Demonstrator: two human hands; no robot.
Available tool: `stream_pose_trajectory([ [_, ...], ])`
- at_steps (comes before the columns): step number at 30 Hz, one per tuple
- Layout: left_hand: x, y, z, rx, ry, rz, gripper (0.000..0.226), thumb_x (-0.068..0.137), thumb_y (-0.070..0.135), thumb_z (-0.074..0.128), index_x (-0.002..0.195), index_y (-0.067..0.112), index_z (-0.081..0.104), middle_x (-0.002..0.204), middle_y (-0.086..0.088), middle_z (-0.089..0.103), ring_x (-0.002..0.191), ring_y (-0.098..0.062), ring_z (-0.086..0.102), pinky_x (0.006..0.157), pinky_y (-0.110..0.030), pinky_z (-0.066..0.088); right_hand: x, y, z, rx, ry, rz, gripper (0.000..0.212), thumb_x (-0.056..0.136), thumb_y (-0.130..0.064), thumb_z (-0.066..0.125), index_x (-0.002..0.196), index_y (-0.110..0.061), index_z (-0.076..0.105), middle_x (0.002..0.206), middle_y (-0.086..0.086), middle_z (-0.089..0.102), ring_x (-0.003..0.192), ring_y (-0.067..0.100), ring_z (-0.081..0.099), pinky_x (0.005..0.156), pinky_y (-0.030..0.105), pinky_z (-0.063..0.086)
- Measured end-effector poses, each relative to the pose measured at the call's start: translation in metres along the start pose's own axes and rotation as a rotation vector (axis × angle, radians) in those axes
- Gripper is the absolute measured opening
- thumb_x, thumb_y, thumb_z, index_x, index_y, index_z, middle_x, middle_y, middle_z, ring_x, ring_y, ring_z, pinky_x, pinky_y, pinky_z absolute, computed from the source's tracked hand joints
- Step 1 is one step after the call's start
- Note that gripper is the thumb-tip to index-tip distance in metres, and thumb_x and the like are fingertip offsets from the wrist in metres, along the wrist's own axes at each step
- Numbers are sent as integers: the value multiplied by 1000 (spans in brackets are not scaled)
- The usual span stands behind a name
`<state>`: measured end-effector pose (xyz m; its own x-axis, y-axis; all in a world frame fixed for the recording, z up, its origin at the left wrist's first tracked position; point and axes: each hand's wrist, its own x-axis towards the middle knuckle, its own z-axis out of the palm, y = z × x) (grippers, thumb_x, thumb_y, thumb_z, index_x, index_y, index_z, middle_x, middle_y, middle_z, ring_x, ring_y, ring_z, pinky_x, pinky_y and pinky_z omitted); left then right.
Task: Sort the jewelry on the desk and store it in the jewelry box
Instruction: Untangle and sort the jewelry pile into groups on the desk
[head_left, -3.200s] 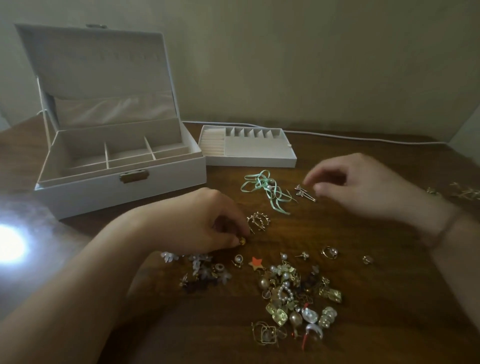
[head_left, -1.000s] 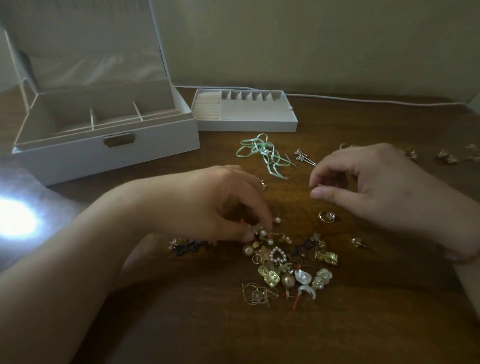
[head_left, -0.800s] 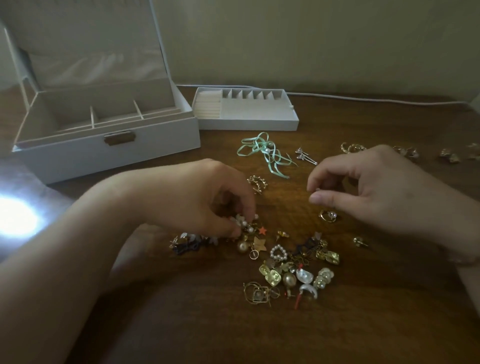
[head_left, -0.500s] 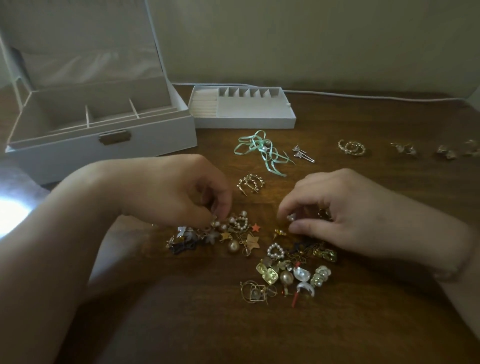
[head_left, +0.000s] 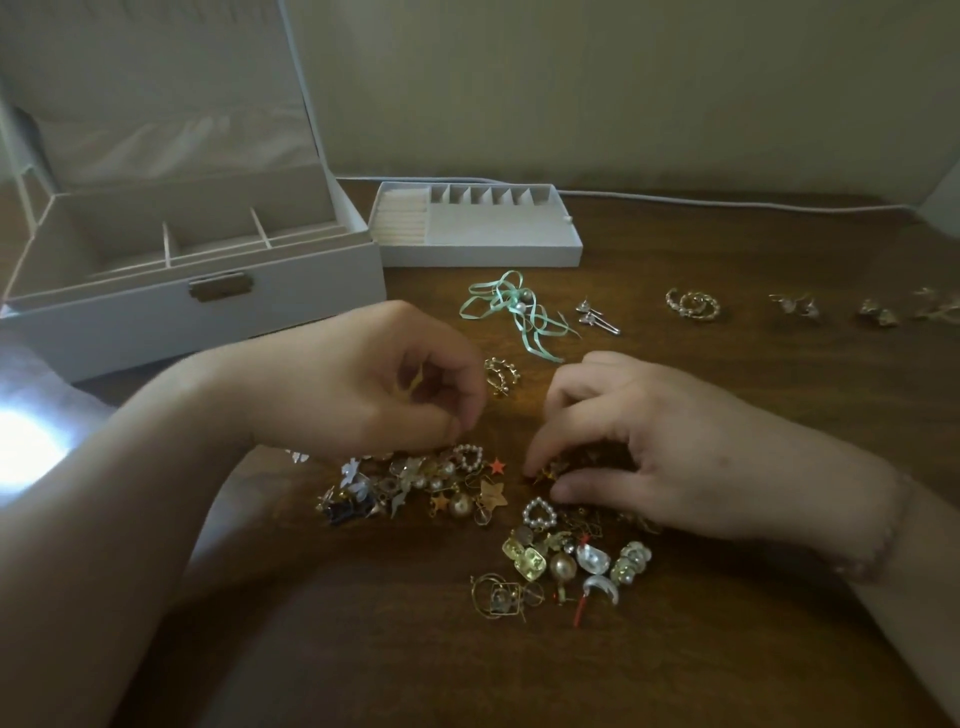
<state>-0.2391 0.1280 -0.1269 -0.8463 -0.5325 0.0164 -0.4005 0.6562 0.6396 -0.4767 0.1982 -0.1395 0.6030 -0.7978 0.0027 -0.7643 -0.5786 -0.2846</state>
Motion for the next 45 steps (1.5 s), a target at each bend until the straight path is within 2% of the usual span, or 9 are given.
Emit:
stream_pose_trajectory([
  [3,9,-2,12,77,187,19,11,88,28,64,97,30,69,91,13,65,87,-12,62,75,-30,51,-7,7,-15,143,87,25,24,80,-54,62,100,-42,67,100,-25,52,100,-3,49,79,14,41],
  [7,15,6,30,263,41,65,41,92,45,56,132,35,54,125,23,55,120,2,50,99,-22,46,-16,46,-35,186,418,244,9,83,-43,65,92,-46,64,93,-21,62,82,4,56,64,14,39],
  [16,24,28,47,251,-144,90,66,89,31,48,150,41,25,149,25,29,139,4,23,117,-36,28,1,64,-13,137,207,363,15,84,-34,70,97,-42,70,83,-23,59,76,-8,52,62,13,33],
  [25,17,34,59,157,-5,127,59,80,48,33,126,24,63,125,16,59,113,-3,54,98,-30,46,-7,46,-26,147,130,319,25,84,-43,66,109,-43,64,85,-15,62,78,1,56,67,17,42],
  [30,8,25,54,41,55,22,54,76,56,41,110,24,69,104,8,69,95,-13,65,84,-41,54,-37,27,-53,159,-211,394,33,65,-68,65,89,-46,61,88,-23,64,78,-2,61,65,28,54],
  [33,8,22,32,38,54,68,33,86,32,52,115,26,67,105,8,67,95,-16,65,80,-32,53,-34,19,-44,20,-257,389,22,74,-59,69,88,-44,60,84,-20,63,79,-8,56,65,28,53],
  [37,-1,15,-3,14,383,19,32,83,21,51,103,38,70,88,19,67,81,-4,64,71,-10,46,-31,17,-37,-29,-286,368,2,87,-37,65,86,-38,65,82,-13,65,80,-9,56,68,25,53],
  [40,-8,2,-20,21,620,-156,29,81,21,53,93,39,72,84,20,69,72,-12,64,70,-26,54,-32,17,-42,6,-307,394,3,87,-43,62,90,-44,63,87,-19,62,86,-11,55,74,26,54],
  [45,-7,-14,-25,145,674,-342,35,87,5,54,86,37,69,80,12,69,63,3,56,64,-23,42,-51,16,-51,70,-469,439,40,67,-65,69,100,-62,48,98,-32,59,90,-7,59,72,31,57],
])
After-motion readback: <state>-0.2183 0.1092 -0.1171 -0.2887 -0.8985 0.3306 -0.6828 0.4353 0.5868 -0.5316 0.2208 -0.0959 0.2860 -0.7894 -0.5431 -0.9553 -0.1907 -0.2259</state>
